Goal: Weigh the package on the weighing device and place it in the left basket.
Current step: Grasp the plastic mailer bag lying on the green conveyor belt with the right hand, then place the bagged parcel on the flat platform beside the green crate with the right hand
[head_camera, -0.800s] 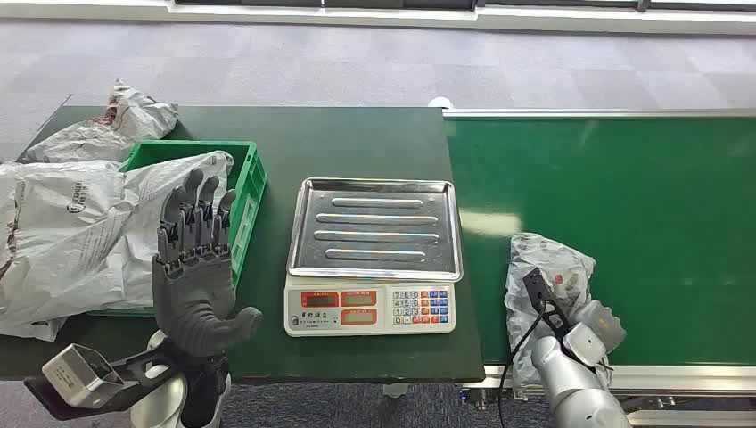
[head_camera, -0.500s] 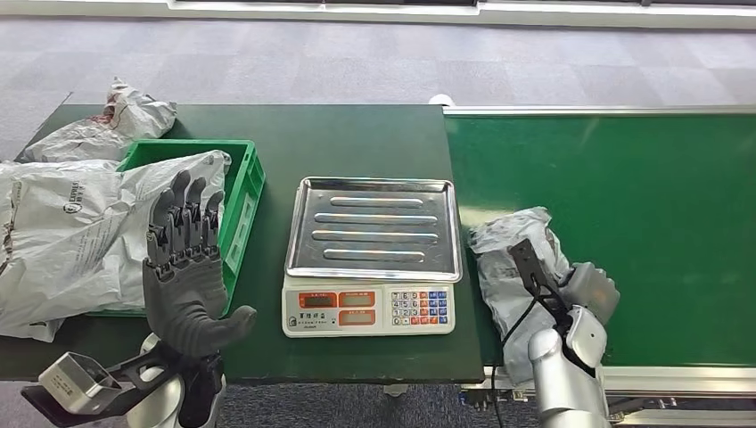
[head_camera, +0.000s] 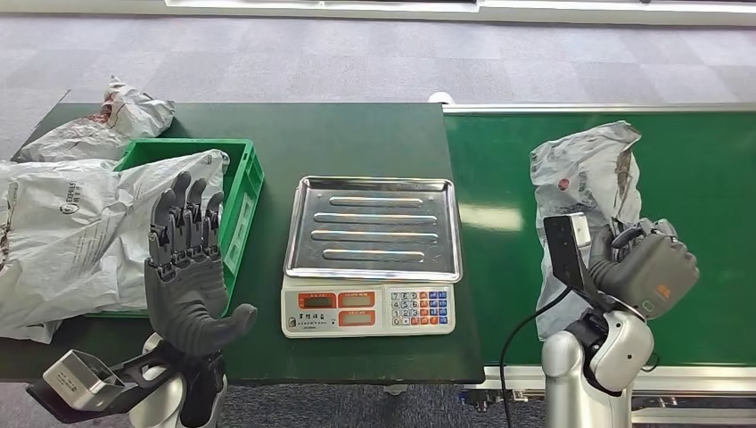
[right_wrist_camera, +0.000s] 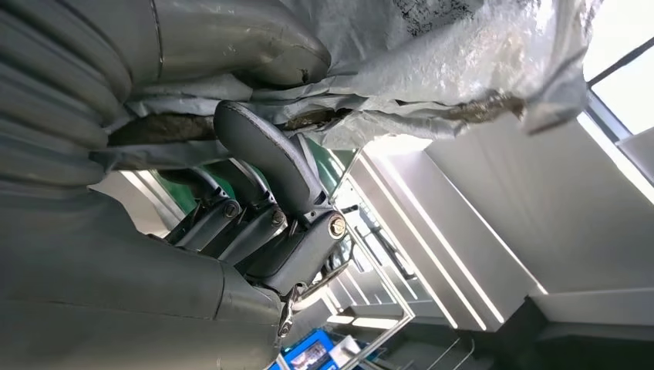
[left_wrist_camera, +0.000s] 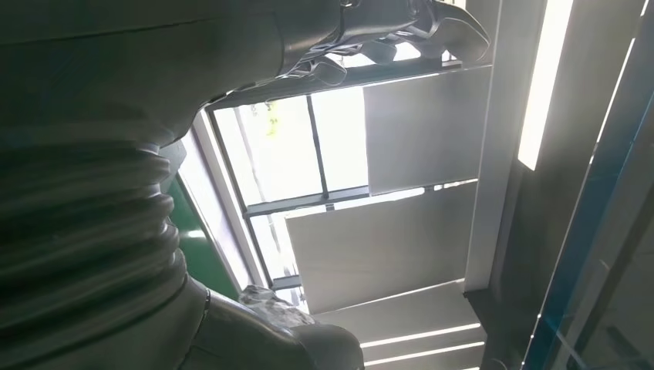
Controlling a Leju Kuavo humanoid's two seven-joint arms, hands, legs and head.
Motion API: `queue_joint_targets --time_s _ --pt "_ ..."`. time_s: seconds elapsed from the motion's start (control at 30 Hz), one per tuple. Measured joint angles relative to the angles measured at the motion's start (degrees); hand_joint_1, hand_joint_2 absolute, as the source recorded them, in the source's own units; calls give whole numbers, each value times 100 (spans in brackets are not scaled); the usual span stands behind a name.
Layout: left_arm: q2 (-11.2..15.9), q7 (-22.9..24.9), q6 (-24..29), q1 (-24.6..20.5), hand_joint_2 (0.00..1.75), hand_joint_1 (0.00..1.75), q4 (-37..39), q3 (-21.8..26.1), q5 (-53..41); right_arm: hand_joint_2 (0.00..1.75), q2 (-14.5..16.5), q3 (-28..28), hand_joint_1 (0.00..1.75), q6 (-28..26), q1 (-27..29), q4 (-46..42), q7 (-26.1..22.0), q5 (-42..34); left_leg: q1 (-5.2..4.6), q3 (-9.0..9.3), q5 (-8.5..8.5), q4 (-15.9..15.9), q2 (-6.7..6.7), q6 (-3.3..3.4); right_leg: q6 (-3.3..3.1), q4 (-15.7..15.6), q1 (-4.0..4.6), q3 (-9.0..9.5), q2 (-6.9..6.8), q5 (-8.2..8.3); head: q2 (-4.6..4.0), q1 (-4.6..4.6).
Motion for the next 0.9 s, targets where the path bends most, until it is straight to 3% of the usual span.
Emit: queue_joint_targets --time_s 0.23,0.37,0.47,0.57,0.73,0.9 --pt "0 2 0 -5 175 0 46 -2 13 175 80 31 175 -170 211 -414 -137 -83 0 -1 0 0 2 0 0 0 1 -2 1 0 0 0" --pt "1 -18 0 -43 175 0 113 -31 69 175 94 279 175 -250 168 -456 -898 -666 0 -7 0 -1 9 -1 -2 4 0 -5 5 2 0 1" --pt "2 -104 0 -209 175 0 308 -127 103 175 97 992 175 -229 -201 -132 -1759 -1254 0 -8 4 -1 30 -4 -7 9 1 -17 22 10 0 1" --pt "2 -144 45 -437 175 0 551 -276 105 175 155 1934 175 -426 -714 425 -2250 -1605 1 -8 17 -1 32 -8 -12 16 1 -25 24 16 0 1" --pt "3 -169 200 -612 175 0 768 -452 164 175 299 3199 175 -509 -1201 933 -2375 -1738 6 -13 23 -1 26 -14 -20 24 7 -31 22 18 0 -1" --pt "16 -176 239 -622 175 0 860 -511 235 175 362 3912 175 -512 -1490 1249 -2347 -1724 7 -21 22 -1 22 -15 -23 23 7 -37 20 14 0 -1"
